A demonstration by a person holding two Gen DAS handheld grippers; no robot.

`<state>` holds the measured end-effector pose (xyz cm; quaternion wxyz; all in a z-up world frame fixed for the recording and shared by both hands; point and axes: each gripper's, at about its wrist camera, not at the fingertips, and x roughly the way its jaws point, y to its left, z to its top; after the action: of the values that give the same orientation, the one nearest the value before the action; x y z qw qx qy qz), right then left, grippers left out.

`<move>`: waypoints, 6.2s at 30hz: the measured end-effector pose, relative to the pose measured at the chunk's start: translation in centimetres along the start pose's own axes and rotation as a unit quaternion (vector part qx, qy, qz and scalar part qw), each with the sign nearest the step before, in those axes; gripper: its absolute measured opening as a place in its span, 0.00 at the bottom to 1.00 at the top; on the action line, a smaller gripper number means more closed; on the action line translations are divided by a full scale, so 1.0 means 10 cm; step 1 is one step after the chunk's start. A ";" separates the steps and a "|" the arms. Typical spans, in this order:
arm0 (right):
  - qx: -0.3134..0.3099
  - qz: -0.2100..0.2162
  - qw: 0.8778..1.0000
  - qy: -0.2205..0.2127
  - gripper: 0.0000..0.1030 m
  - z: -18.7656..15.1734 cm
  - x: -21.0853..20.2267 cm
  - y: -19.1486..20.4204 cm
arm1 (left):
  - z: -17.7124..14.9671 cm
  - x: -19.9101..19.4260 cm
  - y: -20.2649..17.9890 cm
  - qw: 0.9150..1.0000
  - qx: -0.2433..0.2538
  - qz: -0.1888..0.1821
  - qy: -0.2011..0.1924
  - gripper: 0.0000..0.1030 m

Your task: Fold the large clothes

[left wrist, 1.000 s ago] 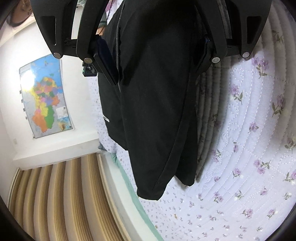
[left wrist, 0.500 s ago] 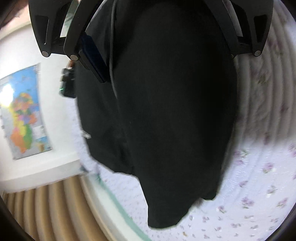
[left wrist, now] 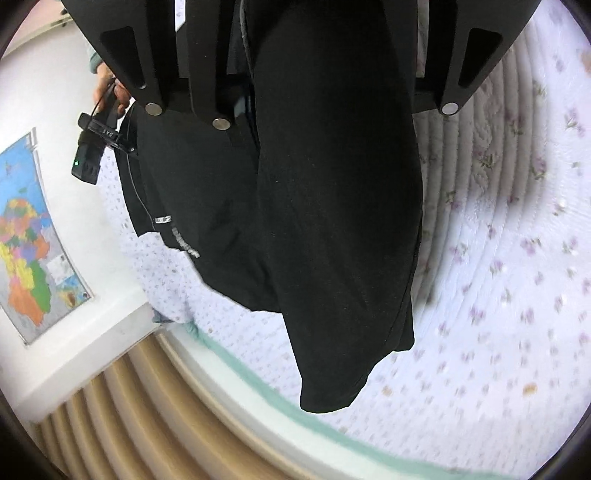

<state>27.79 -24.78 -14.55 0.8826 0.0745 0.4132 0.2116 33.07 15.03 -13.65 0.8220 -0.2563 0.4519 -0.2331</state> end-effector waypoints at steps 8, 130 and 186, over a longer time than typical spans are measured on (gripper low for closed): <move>-0.023 0.027 0.998 -0.056 0.18 -0.02 -0.94 0.44 | -0.31 -0.86 -0.72 0.997 0.058 -0.026 -0.036 0.33; 0.004 -0.152 0.981 -0.119 0.93 -2.21 -2.52 2.25 | -3.25 -2.05 -2.26 0.919 0.177 0.285 -0.207 0.78; 0.025 -0.152 0.985 -0.075 0.93 -2.32 -2.16 2.17 | -3.41 -1.60 -2.19 0.921 0.190 0.308 -0.147 0.78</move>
<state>-8.87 -15.67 -7.86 0.9309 0.0487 0.3572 0.0581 -7.38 1.03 -5.55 0.9437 0.0250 0.3298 -0.0097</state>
